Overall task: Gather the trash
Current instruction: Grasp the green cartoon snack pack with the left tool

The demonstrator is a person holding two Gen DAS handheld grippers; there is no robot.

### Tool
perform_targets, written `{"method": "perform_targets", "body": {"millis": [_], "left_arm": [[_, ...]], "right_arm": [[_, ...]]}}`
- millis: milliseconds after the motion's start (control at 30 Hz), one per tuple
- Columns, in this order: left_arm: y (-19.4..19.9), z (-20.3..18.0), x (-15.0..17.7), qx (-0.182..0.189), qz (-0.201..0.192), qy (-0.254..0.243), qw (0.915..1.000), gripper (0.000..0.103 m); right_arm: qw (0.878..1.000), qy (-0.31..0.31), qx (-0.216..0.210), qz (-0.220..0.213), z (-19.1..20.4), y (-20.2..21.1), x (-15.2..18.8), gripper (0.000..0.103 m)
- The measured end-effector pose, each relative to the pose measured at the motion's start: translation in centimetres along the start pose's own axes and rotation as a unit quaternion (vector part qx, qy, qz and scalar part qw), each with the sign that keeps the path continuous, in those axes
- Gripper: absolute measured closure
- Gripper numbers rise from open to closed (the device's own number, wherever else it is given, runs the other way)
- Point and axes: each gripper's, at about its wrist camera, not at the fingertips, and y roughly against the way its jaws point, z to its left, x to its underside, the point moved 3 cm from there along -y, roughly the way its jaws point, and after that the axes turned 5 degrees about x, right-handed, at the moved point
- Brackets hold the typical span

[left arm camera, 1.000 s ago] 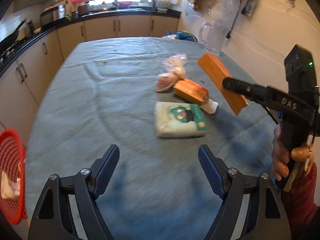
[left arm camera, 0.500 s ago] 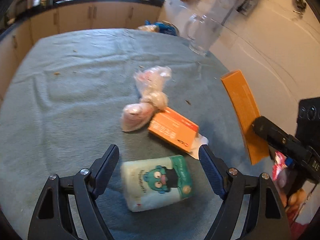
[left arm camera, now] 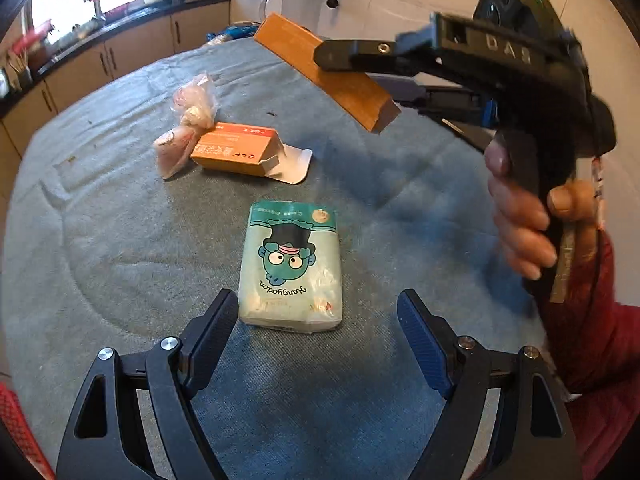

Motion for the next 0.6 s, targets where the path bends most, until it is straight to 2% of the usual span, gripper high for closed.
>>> {"method": "perform_targets", "body": {"millis": [200, 267, 300, 400, 600], "left_arm": [[-2.3, 0.1, -0.6, -0.092, 0.009, 0.020, 0.9955, 0.022], [-2.7, 0.3, -0.6, -0.110, 0.004, 0.032, 0.9934, 0.024], [-2.7, 0.4, -0.8, -0.116, -0.005, 0.039, 0.9925, 0.027], [-2.5, 0.7, -0.8, -0.123, -0.016, 0.060, 0.9904, 0.054], [-0.7, 2.6, 0.2, -0.160, -0.051, 0.110, 0.9796, 0.059]], "right_arm": [[1.000, 0.000, 0.009, 0.000, 0.2, 0.0, 0.2, 0.048], [1.000, 0.003, 0.010, 0.002, 0.5, 0.0, 0.3, 0.048], [1.000, 0.006, 0.010, 0.001, 0.7, 0.0, 0.3, 0.048], [1.000, 0.012, 0.010, 0.000, 1.1, -0.1, 0.3, 0.048], [0.999, 0.030, 0.016, 0.005, 1.7, -0.5, 0.5, 0.048]]}}
